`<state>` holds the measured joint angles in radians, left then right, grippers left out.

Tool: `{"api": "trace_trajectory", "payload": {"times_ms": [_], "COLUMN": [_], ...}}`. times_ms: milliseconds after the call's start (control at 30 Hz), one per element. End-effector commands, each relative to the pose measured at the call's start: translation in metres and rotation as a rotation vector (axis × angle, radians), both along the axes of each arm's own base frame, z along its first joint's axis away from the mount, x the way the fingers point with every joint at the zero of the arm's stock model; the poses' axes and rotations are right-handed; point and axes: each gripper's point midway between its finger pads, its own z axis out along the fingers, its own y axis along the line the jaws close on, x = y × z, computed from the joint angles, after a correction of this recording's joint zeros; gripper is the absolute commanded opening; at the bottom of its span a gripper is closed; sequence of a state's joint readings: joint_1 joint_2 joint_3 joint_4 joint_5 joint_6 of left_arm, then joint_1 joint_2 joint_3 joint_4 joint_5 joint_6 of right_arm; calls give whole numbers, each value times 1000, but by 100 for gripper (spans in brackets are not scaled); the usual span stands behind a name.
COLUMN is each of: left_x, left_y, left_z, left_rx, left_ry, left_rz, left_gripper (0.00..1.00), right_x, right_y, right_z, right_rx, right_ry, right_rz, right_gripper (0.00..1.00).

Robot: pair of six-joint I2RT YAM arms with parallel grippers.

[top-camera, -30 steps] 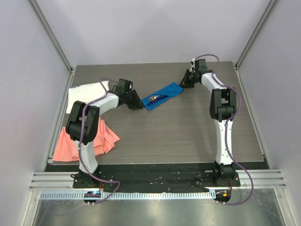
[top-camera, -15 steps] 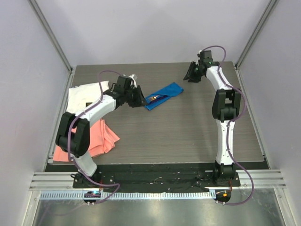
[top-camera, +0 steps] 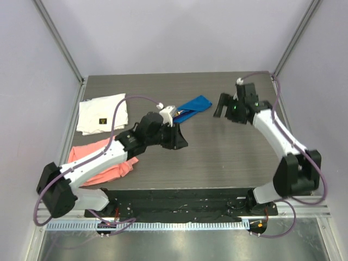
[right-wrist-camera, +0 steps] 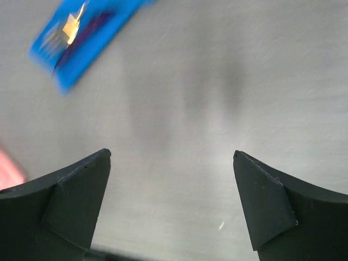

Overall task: Fold the napkin into a case and place the utensils inside
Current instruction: Reset both arms

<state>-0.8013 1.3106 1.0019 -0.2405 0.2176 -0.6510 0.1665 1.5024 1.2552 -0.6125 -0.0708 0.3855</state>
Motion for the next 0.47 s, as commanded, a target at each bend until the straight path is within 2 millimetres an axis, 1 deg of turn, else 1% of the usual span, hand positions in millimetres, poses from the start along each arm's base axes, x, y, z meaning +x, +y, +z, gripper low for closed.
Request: {"api": "trace_trajectory", "payload": {"times_ms": [0,33,67,100,133,167,200,233,267,300,333,367,400,433], "left_x": [-20,-28,-36,-40,-45,-51,-54,-56,-61,-62,-65,-66,-73,-76], "left_y": [-1,0,6,10,13,21,25,29,34,36,37,39,40,41], "left_z": [31,34,49,45,48,63,56,60,66,63,63,64,73,80], "left_rx": [-198,-231,-285,-314,-343,-394,-405,-426,-456,-468,-484,-494,-530,-570], "left_ry": [-96,-100,-129,-138,-135,-170,-172,-180,-192,-195,-184,-184,-192,-205], "left_rz": [39,32,32,34,39,40,44,48,50,53,56,55,31,18], "left_gripper": [43,46,51,55,58,65,67,70,71,73,75,76,77,78], "right_x": [-67,-79,-90,-107,-116,-121,-129,-130,-133,-139,-140,-143,-145,-147], "right_y": [43,47,58,59,62,68,67,70,72,75,76,76,77,78], "right_z": [12,16,20,1,19,25,13,27,26,16,22,21,22,32], "right_rx": [194,225,278,309,385,441,462,517,536,553,577,582,588,613], "right_ry": [-104,-129,-156,-123,-184,-216,-207,-270,-277,-260,-286,-284,-286,-319], "right_rz": [64,69,102,97,88,107,99,101,107,122,134,134,134,150], "right_gripper": [100,100,100,100,100,100,100,100,100,100,100,100,100,100]}}
